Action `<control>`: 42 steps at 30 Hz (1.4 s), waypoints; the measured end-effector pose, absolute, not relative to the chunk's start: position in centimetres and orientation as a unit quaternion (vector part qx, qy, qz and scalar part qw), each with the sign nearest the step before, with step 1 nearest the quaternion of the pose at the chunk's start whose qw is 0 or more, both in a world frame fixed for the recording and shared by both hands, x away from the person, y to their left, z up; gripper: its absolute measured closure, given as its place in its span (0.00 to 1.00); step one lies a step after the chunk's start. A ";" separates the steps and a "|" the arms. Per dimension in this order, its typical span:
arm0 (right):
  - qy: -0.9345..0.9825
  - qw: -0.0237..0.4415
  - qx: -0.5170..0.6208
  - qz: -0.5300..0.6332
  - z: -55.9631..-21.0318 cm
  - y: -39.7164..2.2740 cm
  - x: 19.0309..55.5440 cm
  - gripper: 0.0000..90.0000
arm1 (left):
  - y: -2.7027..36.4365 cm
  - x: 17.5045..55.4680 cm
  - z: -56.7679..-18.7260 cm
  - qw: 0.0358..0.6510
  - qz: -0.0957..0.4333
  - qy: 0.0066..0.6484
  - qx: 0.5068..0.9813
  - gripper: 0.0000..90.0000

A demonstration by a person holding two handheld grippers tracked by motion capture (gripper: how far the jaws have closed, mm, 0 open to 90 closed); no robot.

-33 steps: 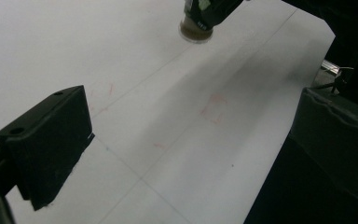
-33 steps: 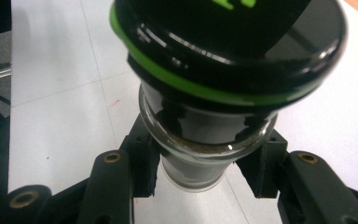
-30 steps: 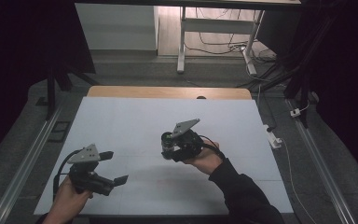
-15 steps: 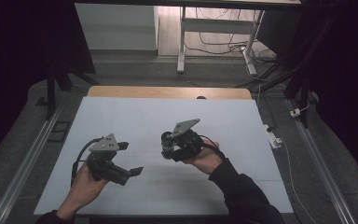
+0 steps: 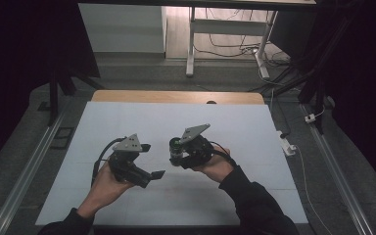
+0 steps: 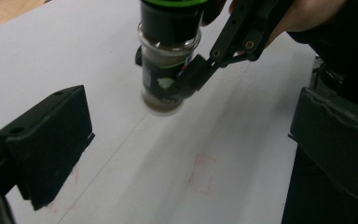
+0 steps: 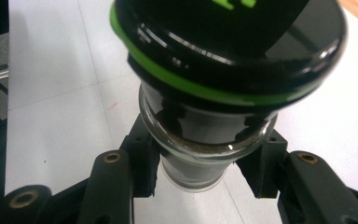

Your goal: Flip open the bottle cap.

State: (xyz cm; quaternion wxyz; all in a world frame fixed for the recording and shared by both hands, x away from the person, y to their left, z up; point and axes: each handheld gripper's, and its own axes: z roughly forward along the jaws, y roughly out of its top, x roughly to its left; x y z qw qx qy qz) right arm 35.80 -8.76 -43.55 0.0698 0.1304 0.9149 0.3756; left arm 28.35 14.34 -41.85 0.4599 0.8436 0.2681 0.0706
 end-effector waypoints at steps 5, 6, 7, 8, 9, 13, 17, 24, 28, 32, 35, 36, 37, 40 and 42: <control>0.915 0.069 0.131 0.375 -43.6 -8.7 35.9 0.59 | 13.6 29.0 -41.8 0.457 0.067 0.258 0.849 0.00; 0.915 0.069 0.131 0.375 -43.6 -8.7 35.9 0.59 | 13.4 29.1 -41.8 0.457 0.067 0.257 0.849 0.00; 0.915 0.069 0.131 0.375 -43.6 -8.6 35.9 0.59 | 13.4 29.1 -41.8 0.457 0.067 0.257 0.849 0.00; 0.915 0.069 0.131 0.375 -43.6 -8.6 35.9 0.59 | 13.2 29.2 -41.8 0.456 0.066 0.256 0.850 0.00; 0.915 0.070 0.131 0.375 -43.6 -8.6 35.9 0.59 | 13.1 29.3 -41.9 0.455 0.066 0.254 0.851 0.00; 0.915 0.070 0.131 0.374 -43.7 -8.6 35.9 0.59 | 12.1 29.6 -42.0 0.449 0.067 0.250 0.856 0.00; 0.916 0.070 0.132 0.373 -43.7 -8.6 36.0 0.59 | 11.6 29.7 -42.0 0.441 0.077 0.248 0.859 0.03; 0.916 0.071 0.133 0.373 -43.7 -8.7 36.0 0.59 | 12.5 29.9 -41.7 0.448 0.078 0.264 0.850 0.31; 0.916 0.072 0.133 0.372 -43.7 -8.6 36.1 0.59 | 12.8 29.8 -41.4 0.456 0.075 0.265 0.846 0.50; 0.917 0.073 0.132 0.370 -43.8 -8.6 36.1 0.59 | 12.7 29.7 -41.2 0.453 0.072 0.253 0.852 0.68; 0.917 0.073 0.133 0.369 -43.9 -8.6 36.2 0.59 | 12.5 29.6 -41.2 0.450 0.072 0.247 0.855 0.79; 0.917 0.073 0.133 0.370 -43.9 -8.6 36.2 0.59 | 12.2 29.6 -41.1 0.448 0.072 0.245 0.857 0.82; 0.917 0.073 0.134 0.370 -43.9 -8.5 36.2 0.59 | 12.0 29.6 -41.1 0.446 0.075 0.245 0.858 0.86; 0.916 0.071 0.136 0.370 -43.9 -8.5 36.1 0.59 | 11.7 29.7 -41.0 0.445 0.077 0.245 0.858 0.98; 0.917 0.072 0.135 0.369 -43.9 -8.5 36.1 0.59 | 11.7 29.8 -41.0 0.442 0.077 0.245 0.859 0.99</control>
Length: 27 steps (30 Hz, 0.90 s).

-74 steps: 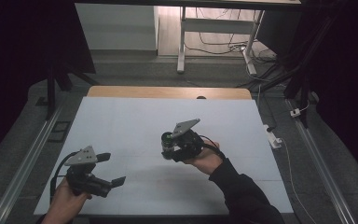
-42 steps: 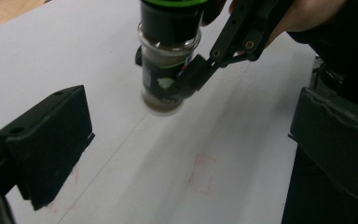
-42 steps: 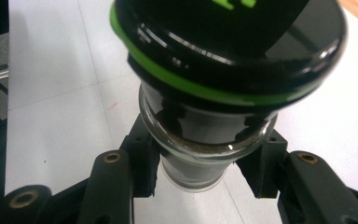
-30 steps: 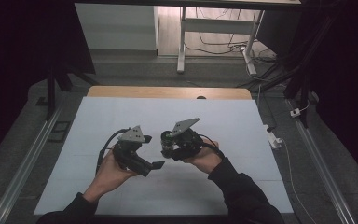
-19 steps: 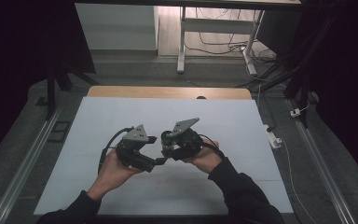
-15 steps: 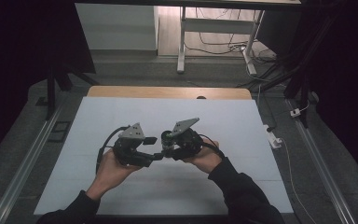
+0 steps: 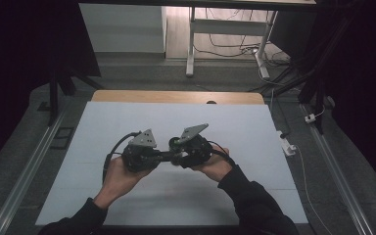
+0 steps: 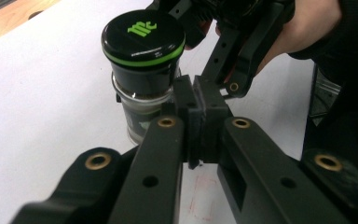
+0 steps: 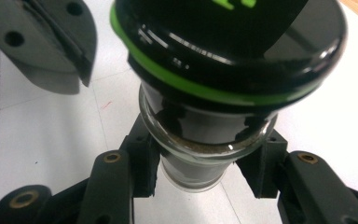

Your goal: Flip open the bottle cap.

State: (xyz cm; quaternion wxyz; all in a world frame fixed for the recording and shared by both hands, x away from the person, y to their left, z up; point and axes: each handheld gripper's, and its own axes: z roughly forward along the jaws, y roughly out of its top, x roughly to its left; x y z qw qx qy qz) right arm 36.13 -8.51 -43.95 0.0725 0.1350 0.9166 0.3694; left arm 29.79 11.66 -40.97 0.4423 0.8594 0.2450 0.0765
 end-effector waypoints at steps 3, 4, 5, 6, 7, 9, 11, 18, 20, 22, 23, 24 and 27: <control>0.917 0.073 0.135 0.369 -44.0 -8.5 36.1 0.59 | 11.3 29.9 -41.0 0.438 0.077 0.247 0.861 0.99; 0.917 0.073 0.135 0.369 -44.0 -8.5 36.1 0.59 | 11.3 30.0 -41.1 0.437 0.078 0.248 0.861 0.99; 0.917 0.073 0.135 0.369 -44.0 -8.5 36.1 0.59 | 11.2 30.0 -41.1 0.436 0.079 0.249 0.861 0.99; 0.917 0.073 0.135 0.369 -44.0 -8.5 36.1 0.59 | 11.2 30.0 -41.1 0.436 0.079 0.249 0.861 0.99; 0.917 0.073 0.135 0.369 -44.0 -8.5 36.1 0.59 | 11.2 30.1 -41.0 0.435 0.080 0.251 0.861 0.99; 0.917 0.073 0.134 0.368 -44.0 -8.4 36.1 0.59 | 11.2 30.2 -41.0 0.436 0.081 0.255 0.859 0.99; 0.917 0.072 0.136 0.368 -44.0 -8.4 36.1 0.59 | 11.1 30.3 -41.1 0.436 0.080 0.256 0.859 0.99; 0.917 0.074 0.138 0.366 -44.0 -8.5 36.2 0.59 | 11.2 30.2 -40.9 0.447 0.077 0.258 0.853 0.99; 0.918 0.075 0.135 0.366 -44.1 -8.4 36.2 0.59 | 11.3 30.3 -40.8 0.445 0.077 0.258 0.854 0.99; 0.918 0.075 0.133 0.365 -44.2 -8.4 36.1 0.59 | 11.3 30.2 -40.8 0.446 0.077 0.259 0.853 0.99; 0.918 0.075 0.133 0.365 -44.2 -8.3 36.1 0.59 | 11.3 30.2 -40.8 0.446 0.077 0.260 0.853 0.99; 0.919 0.075 0.133 0.364 -44.2 -8.3 36.1 0.59 | 11.3 30.2 -40.8 0.446 0.077 0.260 0.853 0.99; 0.920 0.075 0.134 0.361 -44.3 -8.3 36.1 0.59 | 11.3 30.2 -40.7 0.448 0.080 0.261 0.851 0.99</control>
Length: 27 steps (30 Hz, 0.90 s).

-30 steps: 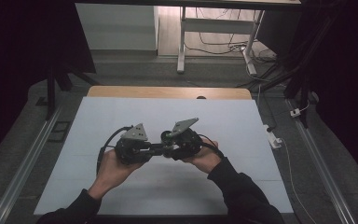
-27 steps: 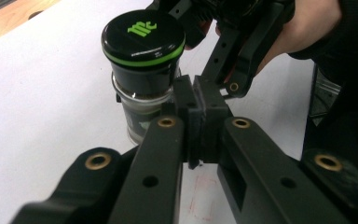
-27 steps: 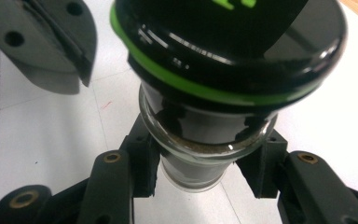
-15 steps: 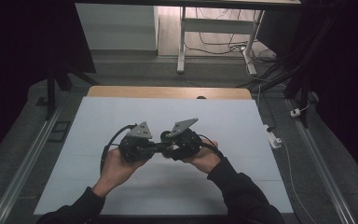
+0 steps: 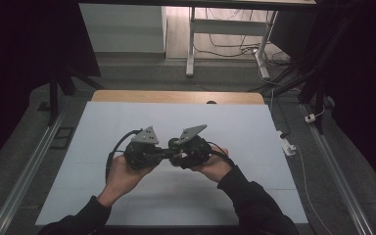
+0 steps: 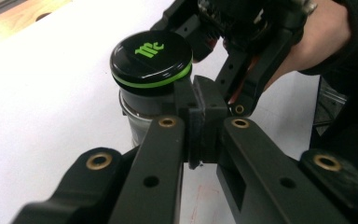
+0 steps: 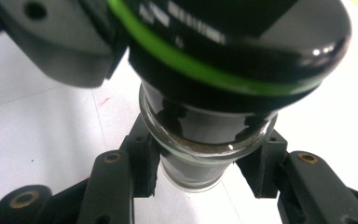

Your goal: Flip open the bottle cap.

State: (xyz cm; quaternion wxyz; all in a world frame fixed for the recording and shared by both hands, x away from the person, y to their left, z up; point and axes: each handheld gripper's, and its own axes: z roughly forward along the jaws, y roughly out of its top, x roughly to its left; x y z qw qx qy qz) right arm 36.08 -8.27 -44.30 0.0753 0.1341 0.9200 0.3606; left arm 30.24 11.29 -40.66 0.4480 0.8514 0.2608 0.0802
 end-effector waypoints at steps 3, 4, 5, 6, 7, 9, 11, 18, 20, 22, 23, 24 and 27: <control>0.920 0.073 0.134 0.361 -44.4 -8.2 36.1 0.59 | 11.3 30.2 -40.5 0.449 0.081 0.261 0.851 0.99; 0.920 0.072 0.134 0.361 -44.4 -8.2 36.0 0.59 | 11.3 30.3 -40.5 0.449 0.082 0.262 0.850 0.99; 0.920 0.072 0.134 0.360 -44.4 -8.2 36.0 0.59 | 11.3 30.3 -40.4 0.450 0.082 0.263 0.849 0.99; 0.920 0.072 0.134 0.360 -44.4 -8.2 36.0 0.59 | 11.3 30.3 -40.4 0.450 0.081 0.263 0.850 0.99; 0.920 0.073 0.134 0.361 -44.4 -8.2 36.0 0.59 | 11.3 30.3 -40.3 0.450 0.083 0.262 0.850 0.99; 0.920 0.072 0.134 0.362 -44.3 -8.2 36.1 0.59 | 11.3 30.3 -40.2 0.450 0.084 0.262 0.849 0.99; 0.919 0.072 0.134 0.363 -44.3 -8.2 36.1 0.59 | 11.3 30.3 -40.0 0.450 0.087 0.261 0.850 0.99; 0.918 0.073 0.134 0.365 -44.2 -8.4 36.2 0.59 | 11.1 30.5 -39.5 0.448 0.093 0.259 0.850 0.99; 0.918 0.073 0.135 0.365 -44.2 -8.4 36.2 0.59 | 11.1 30.6 -39.4 0.449 0.094 0.259 0.850 0.99; 0.919 0.072 0.134 0.365 -44.2 -8.4 36.2 0.59 | 11.1 30.6 -39.1 0.449 0.099 0.261 0.849 0.99; 0.919 0.072 0.132 0.364 -44.2 -8.4 36.2 0.59 | 11.1 30.7 -39.0 0.446 0.103 0.262 0.850 0.99; 0.919 0.072 0.130 0.364 -44.2 -8.4 36.1 0.59 | 11.1 30.7 -38.9 0.447 0.100 0.260 0.850 0.99; 0.918 0.072 0.132 0.367 -44.1 -8.3 36.0 0.59 | 11.2 30.9 -38.8 0.446 0.100 0.262 0.850 0.99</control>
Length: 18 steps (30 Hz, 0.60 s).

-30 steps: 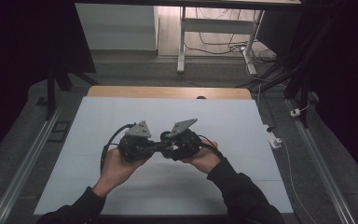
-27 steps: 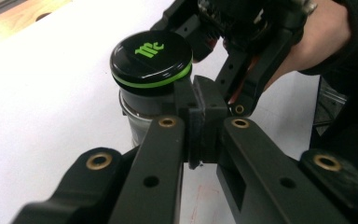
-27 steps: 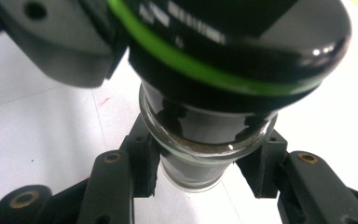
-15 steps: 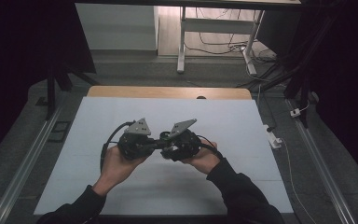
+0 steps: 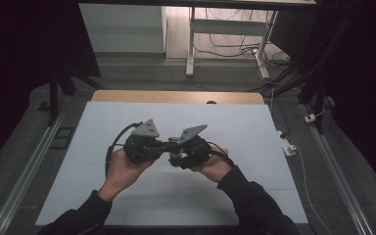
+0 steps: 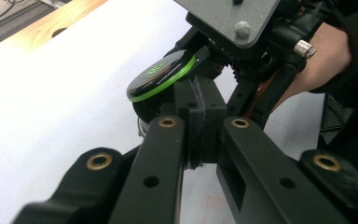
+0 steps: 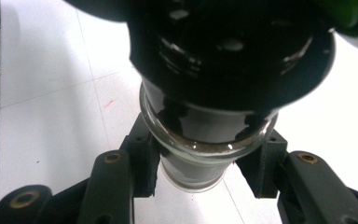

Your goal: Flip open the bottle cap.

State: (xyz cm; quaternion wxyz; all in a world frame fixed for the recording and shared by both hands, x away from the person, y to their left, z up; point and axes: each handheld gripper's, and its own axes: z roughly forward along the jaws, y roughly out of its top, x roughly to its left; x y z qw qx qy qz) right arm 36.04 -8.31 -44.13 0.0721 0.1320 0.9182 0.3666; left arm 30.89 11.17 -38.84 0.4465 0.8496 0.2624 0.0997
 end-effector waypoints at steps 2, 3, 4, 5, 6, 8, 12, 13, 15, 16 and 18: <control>0.919 0.073 0.132 0.365 -44.1 -8.4 36.1 0.59 | 11.2 31.0 -38.8 0.447 0.099 0.263 0.849 0.99; 0.919 0.072 0.132 0.366 -44.1 -8.4 36.1 0.59 | 11.2 31.0 -38.8 0.448 0.100 0.264 0.848 0.99; 0.919 0.072 0.132 0.366 -44.1 -8.4 36.1 0.59 | 11.2 31.0 -38.8 0.448 0.100 0.264 0.848 0.99; 0.920 0.072 0.125 0.364 -44.2 -8.4 36.1 0.59 | 11.2 31.0 -38.7 0.446 0.104 0.267 0.848 0.99; 0.920 0.072 0.125 0.364 -44.2 -8.4 36.1 0.59 | 11.2 31.1 -38.7 0.445 0.105 0.267 0.848 0.99; 0.921 0.069 0.121 0.365 -44.2 -8.2 35.8 0.59 | 11.3 31.3 -38.7 0.446 0.104 0.270 0.847 0.99; 0.922 0.072 0.110 0.365 -44.1 -7.8 35.6 0.59 | 11.4 31.5 -38.5 0.447 0.107 0.273 0.845 0.99; 0.922 0.072 0.110 0.365 -44.1 -7.8 35.6 0.59 | 11.4 31.6 -38.5 0.447 0.109 0.274 0.845 0.99; 0.922 0.072 0.109 0.364 -44.1 -7.8 35.5 0.59 | 11.5 31.7 -38.4 0.447 0.112 0.276 0.844 0.99; 0.923 0.071 0.107 0.363 -44.1 -7.8 35.4 0.59 | 11.5 31.8 -38.3 0.448 0.113 0.279 0.842 0.99; 0.924 0.072 0.105 0.360 -44.2 -7.7 35.3 0.59 | 11.7 32.0 -38.3 0.449 0.116 0.282 0.840 0.99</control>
